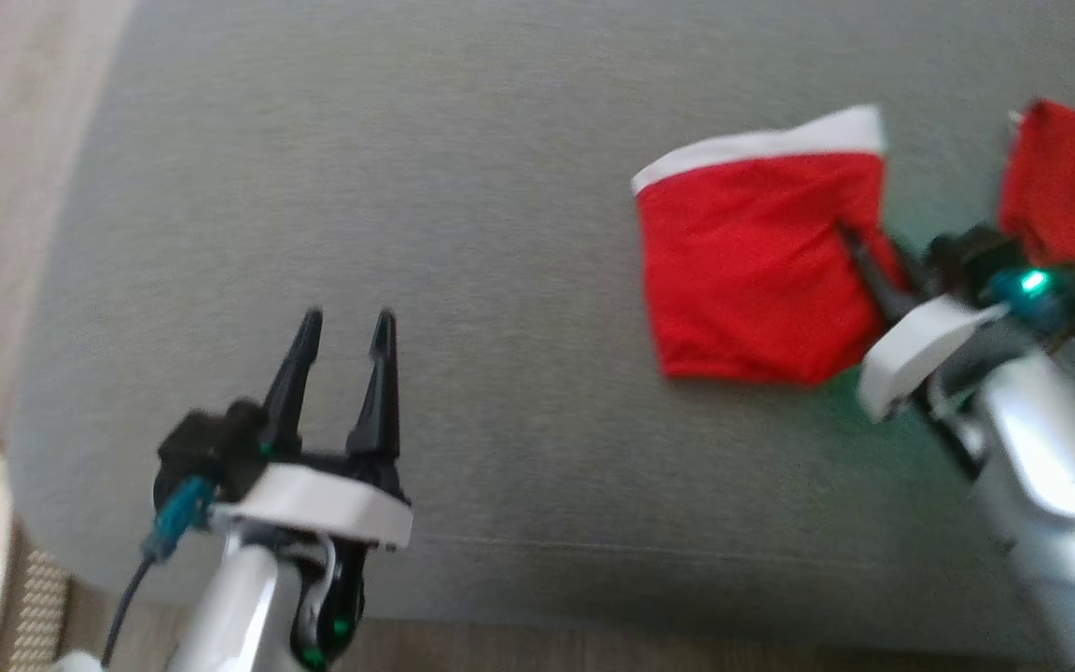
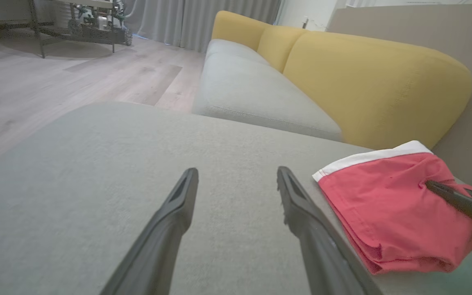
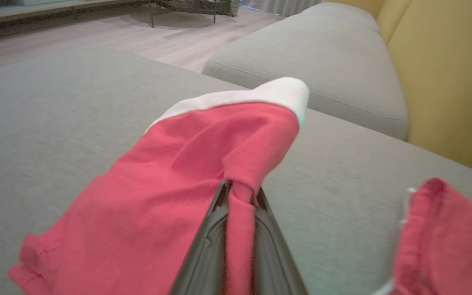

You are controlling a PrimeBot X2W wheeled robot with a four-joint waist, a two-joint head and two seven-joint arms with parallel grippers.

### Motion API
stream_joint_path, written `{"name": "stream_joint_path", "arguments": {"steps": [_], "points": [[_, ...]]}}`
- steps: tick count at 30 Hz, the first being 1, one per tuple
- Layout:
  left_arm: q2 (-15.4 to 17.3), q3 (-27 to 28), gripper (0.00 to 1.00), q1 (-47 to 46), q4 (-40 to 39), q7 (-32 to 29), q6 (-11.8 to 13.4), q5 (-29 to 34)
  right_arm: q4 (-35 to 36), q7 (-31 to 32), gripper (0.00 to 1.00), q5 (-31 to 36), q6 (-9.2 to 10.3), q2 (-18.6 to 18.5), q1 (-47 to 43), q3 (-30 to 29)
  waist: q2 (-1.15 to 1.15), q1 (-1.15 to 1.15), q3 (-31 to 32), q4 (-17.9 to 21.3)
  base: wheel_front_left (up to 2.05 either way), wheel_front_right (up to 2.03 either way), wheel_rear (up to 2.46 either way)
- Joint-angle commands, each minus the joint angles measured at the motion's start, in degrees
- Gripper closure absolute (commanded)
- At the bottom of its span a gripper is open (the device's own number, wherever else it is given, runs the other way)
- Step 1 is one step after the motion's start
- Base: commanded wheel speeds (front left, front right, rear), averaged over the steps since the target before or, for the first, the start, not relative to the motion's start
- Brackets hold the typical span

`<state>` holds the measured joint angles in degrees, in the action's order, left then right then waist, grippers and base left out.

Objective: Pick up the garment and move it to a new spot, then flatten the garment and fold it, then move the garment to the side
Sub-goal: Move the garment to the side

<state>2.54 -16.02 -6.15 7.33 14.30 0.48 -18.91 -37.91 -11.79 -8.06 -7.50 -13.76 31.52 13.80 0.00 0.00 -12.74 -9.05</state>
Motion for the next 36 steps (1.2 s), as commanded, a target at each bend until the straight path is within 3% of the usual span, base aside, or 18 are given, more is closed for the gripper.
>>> {"name": "stream_joint_path", "arguments": {"steps": [1,10,17,25,35,36], "points": [[0.3,1.6,0.00,-3.6,-2.3,0.7,-0.3,1.0,2.6,0.4,1.00,0.0,0.01,-1.9,2.7,1.0,0.00,0.00,-2.6,4.5,0.00,0.00,0.00],[0.3,1.1,0.00,-13.8,-1.9,0.7,-4.4,6.7,7.5,3.7,1.00,-1.2,0.01,-11.1,12.7,3.0,0.00,0.00,-13.1,14.7,0.00,0.00,0.00],[0.9,-0.1,0.00,-21.7,-1.3,0.7,-6.7,9.1,8.0,3.4,1.00,-3.1,0.01,-14.7,19.1,-0.3,0.00,0.00,-22.0,20.2,0.00,0.00,0.00],[2.6,-0.9,0.00,-27.1,-1.0,0.7,-7.5,10.0,8.5,2.3,1.00,-0.9,0.01,-15.4,20.5,-7.9,0.00,0.00,-27.2,22.6,0.00,0.00,0.00],[3.3,-0.6,0.00,-27.5,-0.2,0.7,-7.7,9.5,8.7,3.8,1.00,4.6,0.01,-14.4,19.4,-13.2,0.00,0.00,-28.4,22.7,0.00,0.00,0.00],[3.1,-0.6,0.00,-27.6,-0.1,0.7,-7.8,9.3,8.6,4.4,0.73,5.4,0.01,-14.0,19.1,-13.7,0.00,0.00,-28.2,22.4,0.00,0.00,0.00]]}}
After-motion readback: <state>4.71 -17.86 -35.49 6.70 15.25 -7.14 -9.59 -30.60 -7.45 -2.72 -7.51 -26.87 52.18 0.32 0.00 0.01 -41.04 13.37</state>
